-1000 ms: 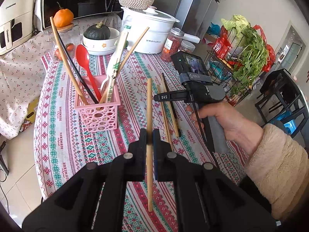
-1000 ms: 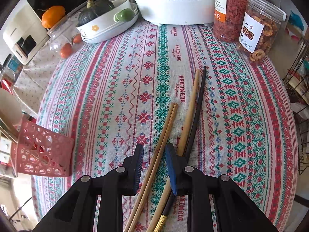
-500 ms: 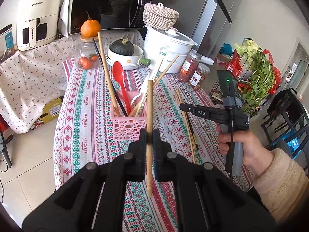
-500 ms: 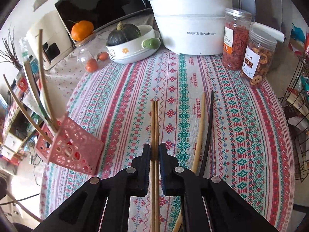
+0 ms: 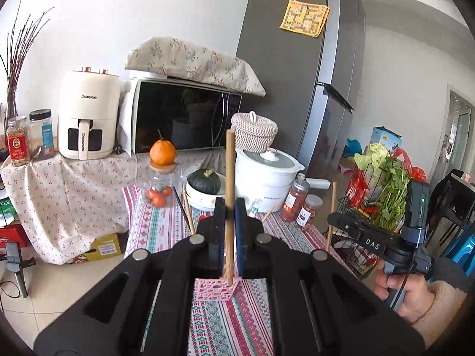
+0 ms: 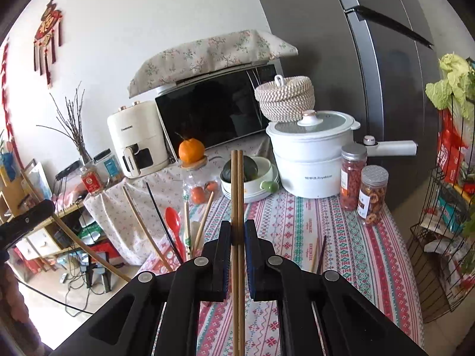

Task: Organize utensils
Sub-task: 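Carry the wooden chopstick into the pink basket and open the left tool while the right lifts a chopstick, then lower the wooden chopstick into the pink basket and open the right tool, then reach the left tool to the last wooden chopstick and close on it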

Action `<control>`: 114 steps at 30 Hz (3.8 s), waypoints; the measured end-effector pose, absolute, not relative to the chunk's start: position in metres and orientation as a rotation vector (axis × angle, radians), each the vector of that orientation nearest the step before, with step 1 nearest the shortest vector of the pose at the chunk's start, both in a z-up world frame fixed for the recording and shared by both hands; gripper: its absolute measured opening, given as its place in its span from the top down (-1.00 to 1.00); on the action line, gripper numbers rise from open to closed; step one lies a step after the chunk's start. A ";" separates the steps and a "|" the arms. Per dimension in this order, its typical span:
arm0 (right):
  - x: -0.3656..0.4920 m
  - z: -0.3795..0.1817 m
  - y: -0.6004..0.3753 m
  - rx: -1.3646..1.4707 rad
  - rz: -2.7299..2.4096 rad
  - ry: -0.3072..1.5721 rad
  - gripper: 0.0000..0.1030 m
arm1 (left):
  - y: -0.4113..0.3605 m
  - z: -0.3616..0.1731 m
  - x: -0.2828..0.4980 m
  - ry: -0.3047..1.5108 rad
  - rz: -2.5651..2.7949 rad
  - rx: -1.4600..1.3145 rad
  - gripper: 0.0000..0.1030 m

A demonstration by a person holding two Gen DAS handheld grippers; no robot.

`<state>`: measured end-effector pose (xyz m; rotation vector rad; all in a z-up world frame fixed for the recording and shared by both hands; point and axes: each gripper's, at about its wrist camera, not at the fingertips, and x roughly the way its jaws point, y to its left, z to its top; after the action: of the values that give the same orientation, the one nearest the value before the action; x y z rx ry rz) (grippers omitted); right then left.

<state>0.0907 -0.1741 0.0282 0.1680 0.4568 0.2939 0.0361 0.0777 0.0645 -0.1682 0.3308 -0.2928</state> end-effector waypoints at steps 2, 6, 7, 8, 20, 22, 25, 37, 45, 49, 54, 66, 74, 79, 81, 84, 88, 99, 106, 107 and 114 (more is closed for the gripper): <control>0.088 0.036 -0.170 0.167 0.297 0.426 0.83 | 0.076 0.068 0.041 0.284 -0.276 -0.154 0.87; 0.090 0.037 -0.165 0.176 0.311 0.422 0.83 | 0.063 0.058 0.060 0.287 -0.265 -0.109 0.87; 0.091 0.035 -0.165 0.174 0.312 0.426 0.83 | 0.061 0.053 0.067 0.309 -0.261 -0.105 0.87; 0.093 0.034 -0.164 0.172 0.310 0.430 0.83 | 0.059 0.049 0.073 0.329 -0.258 -0.103 0.87; 0.097 0.026 -0.165 0.182 0.298 0.432 0.83 | 0.050 -0.001 0.130 0.597 -0.227 -0.140 0.87; 0.096 0.028 -0.162 0.183 0.302 0.423 0.83 | 0.050 -0.003 0.130 0.594 -0.214 -0.139 0.77; 0.092 0.032 -0.159 0.185 0.306 0.398 0.83 | 0.051 0.001 0.124 0.589 -0.215 -0.139 0.40; 0.093 0.072 -0.107 0.191 0.331 0.229 0.83 | 0.097 0.002 0.094 0.660 -0.146 -0.174 -0.43; 0.117 0.061 -0.048 0.114 0.346 0.165 0.83 | 0.129 -0.019 0.081 0.738 -0.116 -0.172 -0.43; 0.130 0.044 -0.033 0.061 0.320 0.160 0.83 | 0.136 -0.027 0.078 0.767 -0.113 -0.164 -0.43; 0.146 0.016 -0.027 0.036 0.296 0.207 0.83 | 0.139 -0.032 0.078 0.793 -0.125 -0.174 -0.43; 0.155 -0.030 -0.026 0.016 0.342 0.353 0.79 | 0.134 -0.031 0.078 0.795 -0.140 -0.161 -0.43; 0.141 -0.003 -0.049 0.059 0.364 0.343 -0.24 | 0.124 -0.034 0.081 0.825 -0.163 -0.169 -0.44; 0.129 0.019 -0.080 0.091 0.351 0.362 -0.59 | 0.109 -0.036 0.079 0.836 -0.178 -0.152 -0.57; 0.125 0.026 -0.096 0.098 0.337 0.381 -0.68 | 0.104 -0.037 0.079 0.842 -0.187 -0.154 -0.59; 0.120 0.031 -0.119 0.093 0.302 0.420 -0.75 | 0.093 -0.039 0.079 0.858 -0.196 -0.150 -0.60; 0.119 0.025 -0.150 0.077 0.257 0.515 -0.91 | 0.074 -0.044 0.079 0.883 -0.209 -0.122 -0.62; 0.133 -0.032 -0.235 0.175 0.119 0.751 -0.94 | 0.006 -0.066 0.074 0.968 -0.274 0.010 -0.71; 0.145 -0.062 -0.262 0.177 0.073 0.934 -0.94 | -0.050 -0.087 0.085 1.050 -0.303 0.101 -0.71; 0.148 -0.067 -0.266 0.180 0.070 0.973 -0.94 | -0.058 -0.089 0.088 1.052 -0.301 0.118 -0.71; 0.153 -0.092 -0.297 0.164 0.001 1.103 -0.94 | -0.102 -0.110 0.134 1.092 -0.240 0.105 -0.68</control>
<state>0.1530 -0.2970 -0.0920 0.1638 1.1030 0.0008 0.1341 -0.1020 -0.1102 0.1049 1.0919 -0.2402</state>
